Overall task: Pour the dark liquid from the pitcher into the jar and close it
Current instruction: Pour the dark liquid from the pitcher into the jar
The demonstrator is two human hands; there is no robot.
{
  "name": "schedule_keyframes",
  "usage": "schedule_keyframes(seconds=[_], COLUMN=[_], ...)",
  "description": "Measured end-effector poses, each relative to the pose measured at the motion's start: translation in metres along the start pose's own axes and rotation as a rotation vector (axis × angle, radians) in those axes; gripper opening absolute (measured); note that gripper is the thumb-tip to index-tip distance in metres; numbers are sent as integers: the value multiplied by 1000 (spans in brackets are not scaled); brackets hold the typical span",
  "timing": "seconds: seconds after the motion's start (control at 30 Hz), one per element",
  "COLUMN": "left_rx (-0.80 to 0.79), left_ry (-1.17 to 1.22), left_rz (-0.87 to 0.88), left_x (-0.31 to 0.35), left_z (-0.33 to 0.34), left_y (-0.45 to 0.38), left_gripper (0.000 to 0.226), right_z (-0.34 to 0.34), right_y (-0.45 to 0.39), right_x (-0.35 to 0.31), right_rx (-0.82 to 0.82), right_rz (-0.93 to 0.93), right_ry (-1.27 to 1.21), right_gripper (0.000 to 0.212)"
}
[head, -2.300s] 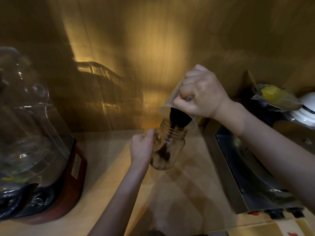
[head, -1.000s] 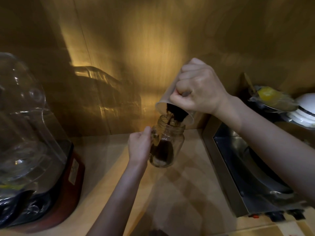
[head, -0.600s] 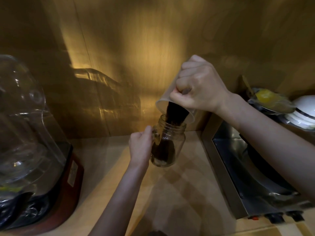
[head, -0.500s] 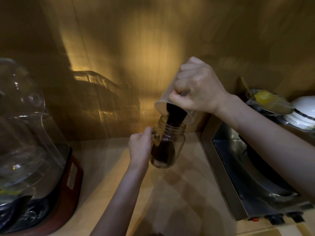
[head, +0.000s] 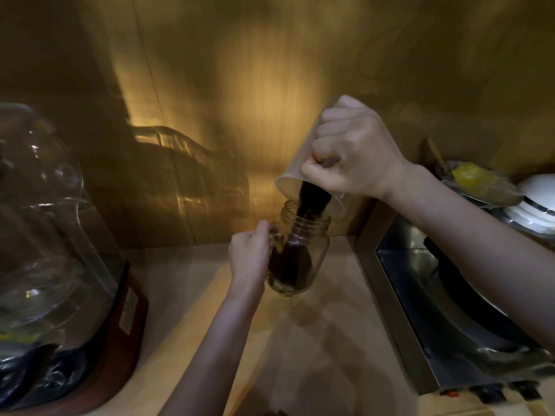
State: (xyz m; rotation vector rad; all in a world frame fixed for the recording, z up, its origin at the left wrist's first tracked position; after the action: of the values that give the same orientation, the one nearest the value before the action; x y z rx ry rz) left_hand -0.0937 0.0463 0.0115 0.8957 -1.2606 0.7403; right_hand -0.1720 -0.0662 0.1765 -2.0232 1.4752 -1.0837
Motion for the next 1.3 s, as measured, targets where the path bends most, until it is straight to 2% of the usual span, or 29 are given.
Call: schedule_keyframes(seconds=[0.57, 0.97, 1.17, 1.3], left_rx=[-13, 15, 19, 9], left_ry=[11, 38, 45, 48], left_rz=[-5, -3, -14, -13], left_x=[4, 12, 13, 16], left_z=[1, 1, 1, 0], left_y=[5, 5, 3, 5], left_gripper=[34, 35, 46, 41], right_z=[-3, -2, -6, -7], right_y=[-4, -3, -7, -9], right_x=[0, -5, -9, -11], right_rx=[20, 25, 25, 33], right_rz=[-54, -83, -110, -112], right_ry=[17, 41, 41, 42], right_gripper=[34, 33, 34, 34])
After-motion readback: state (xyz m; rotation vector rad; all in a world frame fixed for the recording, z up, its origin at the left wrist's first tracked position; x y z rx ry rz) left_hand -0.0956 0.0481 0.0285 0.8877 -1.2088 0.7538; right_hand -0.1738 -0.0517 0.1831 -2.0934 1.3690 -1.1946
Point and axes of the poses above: each hand's wrist, its own y-axis away from the middle knuckle, its own z-axis out of the palm, x = y × z, the point moved 3 cm from there along -y, towards the middle knuckle, and after that the axes turned 2 degrees about y, right-handed, at the moved point
